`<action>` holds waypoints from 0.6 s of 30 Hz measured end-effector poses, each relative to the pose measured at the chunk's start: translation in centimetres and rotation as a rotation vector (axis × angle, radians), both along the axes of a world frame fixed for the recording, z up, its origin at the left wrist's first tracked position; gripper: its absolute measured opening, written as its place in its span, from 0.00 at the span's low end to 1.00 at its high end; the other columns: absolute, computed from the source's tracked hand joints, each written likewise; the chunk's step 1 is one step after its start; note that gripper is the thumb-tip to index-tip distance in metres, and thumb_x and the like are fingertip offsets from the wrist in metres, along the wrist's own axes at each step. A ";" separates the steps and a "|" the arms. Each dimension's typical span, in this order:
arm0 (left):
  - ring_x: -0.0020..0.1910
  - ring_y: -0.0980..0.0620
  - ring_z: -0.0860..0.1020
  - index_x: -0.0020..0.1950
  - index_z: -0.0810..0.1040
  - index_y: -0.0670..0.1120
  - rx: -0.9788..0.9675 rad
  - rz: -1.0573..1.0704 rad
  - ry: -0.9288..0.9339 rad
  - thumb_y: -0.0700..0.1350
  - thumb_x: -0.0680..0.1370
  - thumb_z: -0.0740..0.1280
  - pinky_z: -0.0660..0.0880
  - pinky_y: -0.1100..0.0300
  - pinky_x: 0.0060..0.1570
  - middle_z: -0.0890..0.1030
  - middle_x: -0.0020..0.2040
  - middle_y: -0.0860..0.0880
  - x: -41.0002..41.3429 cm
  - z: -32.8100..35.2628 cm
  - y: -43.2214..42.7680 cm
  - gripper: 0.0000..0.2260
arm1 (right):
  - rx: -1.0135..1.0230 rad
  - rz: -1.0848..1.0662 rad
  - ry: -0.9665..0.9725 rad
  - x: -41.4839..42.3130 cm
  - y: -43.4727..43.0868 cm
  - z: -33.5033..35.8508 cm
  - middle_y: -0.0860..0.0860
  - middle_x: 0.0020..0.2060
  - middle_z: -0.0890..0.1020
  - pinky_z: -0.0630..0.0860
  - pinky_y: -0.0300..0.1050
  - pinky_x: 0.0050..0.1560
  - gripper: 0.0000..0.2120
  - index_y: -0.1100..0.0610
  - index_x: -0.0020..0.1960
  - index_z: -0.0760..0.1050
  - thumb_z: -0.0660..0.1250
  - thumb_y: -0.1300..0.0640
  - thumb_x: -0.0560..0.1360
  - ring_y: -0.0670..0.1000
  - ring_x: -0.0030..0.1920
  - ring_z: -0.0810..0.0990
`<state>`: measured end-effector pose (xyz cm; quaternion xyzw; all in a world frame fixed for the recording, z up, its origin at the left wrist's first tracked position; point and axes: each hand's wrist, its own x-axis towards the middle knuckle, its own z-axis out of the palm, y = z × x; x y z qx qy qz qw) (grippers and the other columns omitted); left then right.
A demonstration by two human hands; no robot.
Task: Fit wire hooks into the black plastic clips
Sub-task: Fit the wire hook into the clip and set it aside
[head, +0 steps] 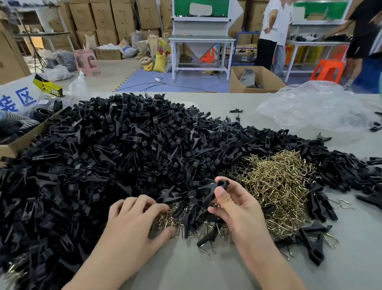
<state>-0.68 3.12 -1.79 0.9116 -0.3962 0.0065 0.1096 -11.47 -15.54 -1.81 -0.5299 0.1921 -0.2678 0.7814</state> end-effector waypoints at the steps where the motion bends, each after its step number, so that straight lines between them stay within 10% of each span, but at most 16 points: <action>1: 0.63 0.55 0.70 0.65 0.76 0.61 -0.025 0.013 -0.023 0.68 0.76 0.60 0.58 0.53 0.70 0.73 0.57 0.62 0.0 0.1 -0.1 0.21 | 0.002 -0.004 0.000 0.0 -0.1 0.0 0.48 0.44 0.83 0.81 0.39 0.44 0.12 0.48 0.51 0.86 0.72 0.52 0.68 0.48 0.44 0.84; 7: 0.47 0.54 0.78 0.52 0.81 0.56 -0.137 -0.011 -0.096 0.53 0.75 0.73 0.71 0.52 0.58 0.77 0.43 0.61 0.0 -0.5 -0.6 0.07 | -0.003 -0.003 0.011 0.0 0.0 -0.2 0.47 0.42 0.83 0.81 0.39 0.43 0.12 0.50 0.52 0.85 0.73 0.52 0.68 0.46 0.41 0.82; 18: 0.49 0.60 0.77 0.49 0.77 0.62 -0.546 0.088 0.244 0.48 0.80 0.66 0.73 0.59 0.51 0.80 0.45 0.65 -0.5 -0.6 -1.0 0.06 | 0.007 0.041 -0.014 0.0 -0.1 -0.2 0.47 0.44 0.84 0.81 0.41 0.46 0.14 0.49 0.53 0.85 0.74 0.49 0.68 0.47 0.44 0.84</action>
